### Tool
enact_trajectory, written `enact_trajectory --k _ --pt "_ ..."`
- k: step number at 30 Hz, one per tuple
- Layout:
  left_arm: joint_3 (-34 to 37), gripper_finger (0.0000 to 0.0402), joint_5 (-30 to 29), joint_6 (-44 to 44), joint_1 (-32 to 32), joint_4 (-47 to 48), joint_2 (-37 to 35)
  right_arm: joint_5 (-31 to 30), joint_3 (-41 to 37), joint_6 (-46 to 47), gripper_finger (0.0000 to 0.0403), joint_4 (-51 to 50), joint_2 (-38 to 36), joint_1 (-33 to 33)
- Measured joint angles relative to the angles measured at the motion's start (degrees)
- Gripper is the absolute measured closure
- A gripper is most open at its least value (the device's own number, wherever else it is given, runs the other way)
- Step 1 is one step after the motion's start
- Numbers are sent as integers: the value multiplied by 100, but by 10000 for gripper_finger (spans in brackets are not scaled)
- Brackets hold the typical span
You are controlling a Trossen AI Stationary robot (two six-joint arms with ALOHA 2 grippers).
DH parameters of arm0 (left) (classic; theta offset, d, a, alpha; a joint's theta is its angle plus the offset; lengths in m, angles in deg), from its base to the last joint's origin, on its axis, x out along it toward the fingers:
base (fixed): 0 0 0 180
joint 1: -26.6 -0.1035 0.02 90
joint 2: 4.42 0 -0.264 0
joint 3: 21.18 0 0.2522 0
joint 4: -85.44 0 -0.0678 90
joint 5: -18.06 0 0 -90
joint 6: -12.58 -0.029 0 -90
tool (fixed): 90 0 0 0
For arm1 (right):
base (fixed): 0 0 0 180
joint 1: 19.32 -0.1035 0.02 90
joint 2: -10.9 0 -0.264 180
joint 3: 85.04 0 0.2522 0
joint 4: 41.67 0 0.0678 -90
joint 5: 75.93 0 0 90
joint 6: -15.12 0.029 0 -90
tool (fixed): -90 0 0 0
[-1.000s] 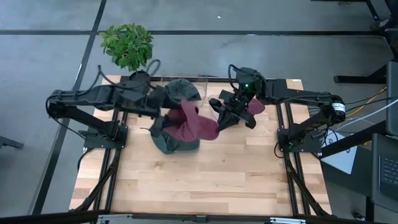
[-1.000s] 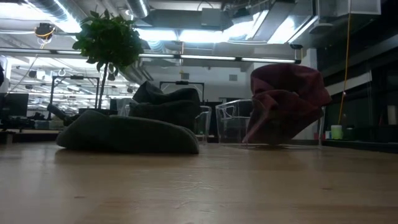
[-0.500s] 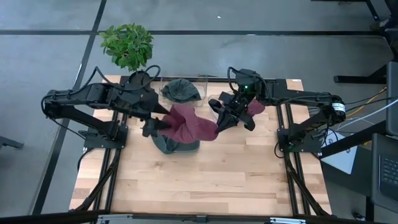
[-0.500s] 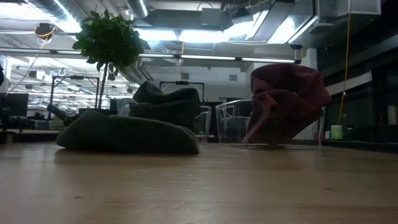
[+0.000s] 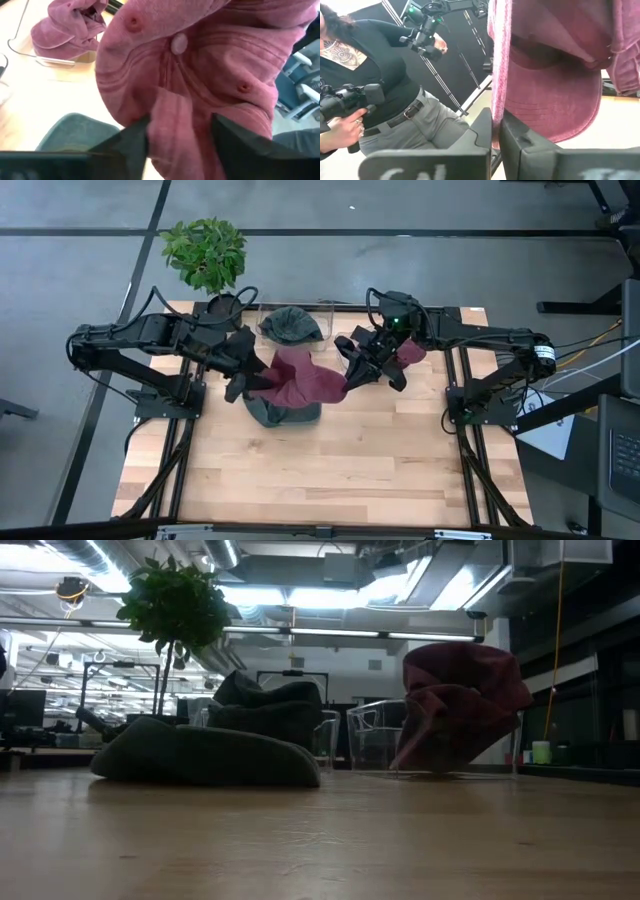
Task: Pick & Place hat
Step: Put the red cap into the right transparent bin
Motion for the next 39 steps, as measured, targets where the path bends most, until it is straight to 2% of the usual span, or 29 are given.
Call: enact_trajectory --k 6,8,13,20,28,34,39 --pt "0 362 -137 -125 0 2 -78 2 0 139 378 -2 0 0" --pt "0 389 -295 -146 0 0 -141 0 0 150 383 -32 0 0" --pt "0 394 -696 -230 0 -13 -412 -15 0 261 383 -46 0 4" --pt "2 396 -947 -580 0 -726 -915 -438 0 431 333 -484 -2 49" --pt "1 397 -1064 -1804 0 -1559 -1188 -1880 0 938 325 -773 -4 179" --pt "0 397 -1708 -1303 0 -1304 -1189 -2264 0 1317 325 -599 -13 335" --pt "0 397 -2457 -782 0 -787 -1079 -2368 0 973 325 260 -22 223"
